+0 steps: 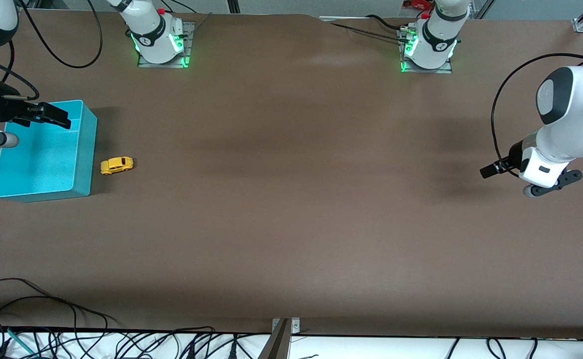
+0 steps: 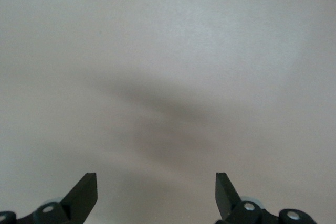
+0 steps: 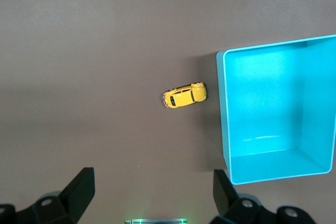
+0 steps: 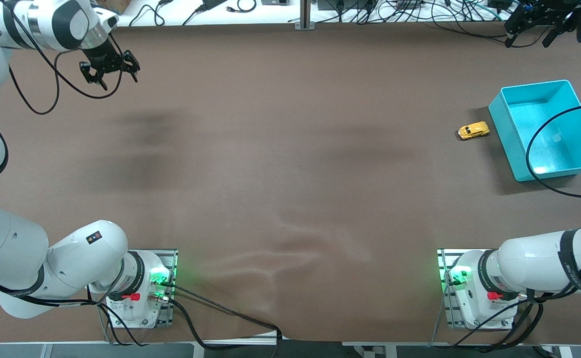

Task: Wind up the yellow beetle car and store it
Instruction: 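Raise the left gripper while the right gripper moves toward the car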

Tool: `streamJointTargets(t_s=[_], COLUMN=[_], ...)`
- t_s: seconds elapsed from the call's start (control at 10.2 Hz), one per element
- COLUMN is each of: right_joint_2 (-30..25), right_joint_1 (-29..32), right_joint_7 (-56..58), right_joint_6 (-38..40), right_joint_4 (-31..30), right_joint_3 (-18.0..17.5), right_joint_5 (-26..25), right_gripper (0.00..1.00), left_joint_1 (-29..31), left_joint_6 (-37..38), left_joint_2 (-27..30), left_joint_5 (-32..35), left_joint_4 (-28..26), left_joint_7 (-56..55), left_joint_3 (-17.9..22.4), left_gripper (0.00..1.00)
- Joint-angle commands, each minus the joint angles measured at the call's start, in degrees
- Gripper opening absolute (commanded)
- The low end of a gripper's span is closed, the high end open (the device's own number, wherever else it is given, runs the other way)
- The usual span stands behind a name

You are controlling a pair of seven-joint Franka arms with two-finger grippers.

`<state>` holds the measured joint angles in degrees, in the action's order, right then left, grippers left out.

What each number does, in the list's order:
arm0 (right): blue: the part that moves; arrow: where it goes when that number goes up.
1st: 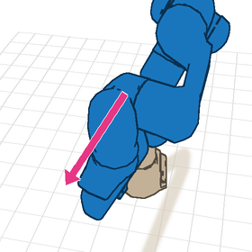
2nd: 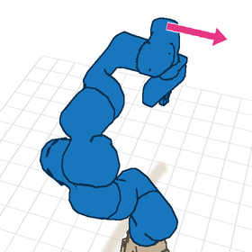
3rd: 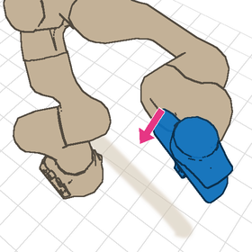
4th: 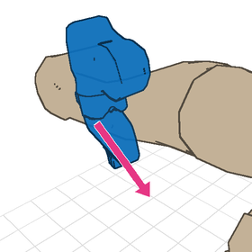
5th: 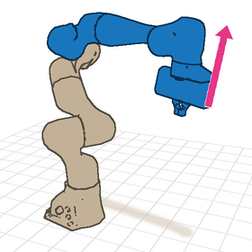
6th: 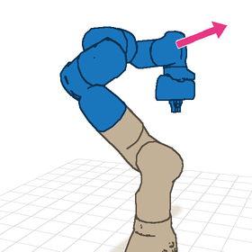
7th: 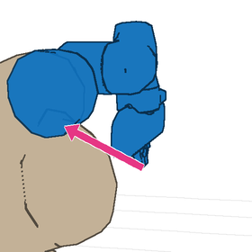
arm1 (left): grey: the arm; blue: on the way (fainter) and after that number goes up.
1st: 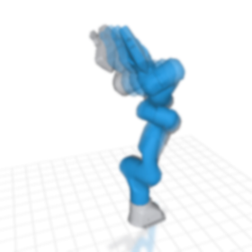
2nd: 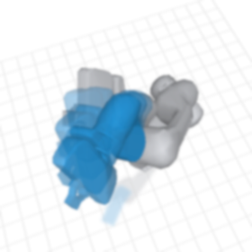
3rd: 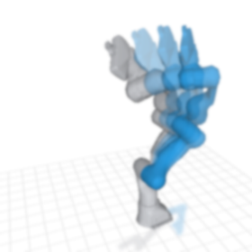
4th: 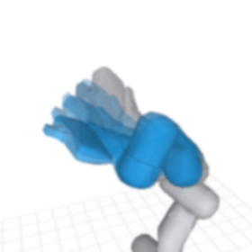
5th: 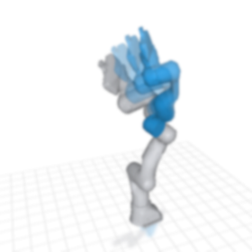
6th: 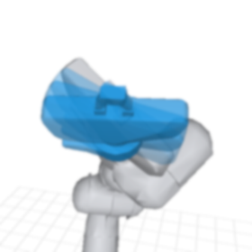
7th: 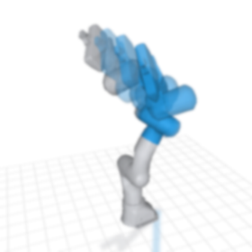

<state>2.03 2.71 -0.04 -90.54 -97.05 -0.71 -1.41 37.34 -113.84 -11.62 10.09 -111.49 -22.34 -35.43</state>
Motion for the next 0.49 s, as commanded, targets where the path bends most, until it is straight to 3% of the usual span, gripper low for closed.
streamJointTargets(t_s=[0.0, 0.39], right_joint_2=[1.13, 1.57], right_joint_1=[-0.16, -0.08], right_joint_7=[-0.67, -0.67], right_joint_6=[0.63, 0.27], right_joint_4=[1.42, 1.42], right_joint_3=[0.01, 0.10], right_joint_5=[-1.22, -1.40], right_gripper=[1.00, 1.00], left_joint_1=[0.45, 0.54], left_joint_6=[2.66, 2.66], left_joint_2=[0.37, 6.33], left_joint_5=[-1.66, -5.15], left_joint_4=[2.32, 2.33], left_joint_7=[5.20, 12.82], left_joint_3=[-2.09, -2.28], left_gripper=[0.94, 0.98])
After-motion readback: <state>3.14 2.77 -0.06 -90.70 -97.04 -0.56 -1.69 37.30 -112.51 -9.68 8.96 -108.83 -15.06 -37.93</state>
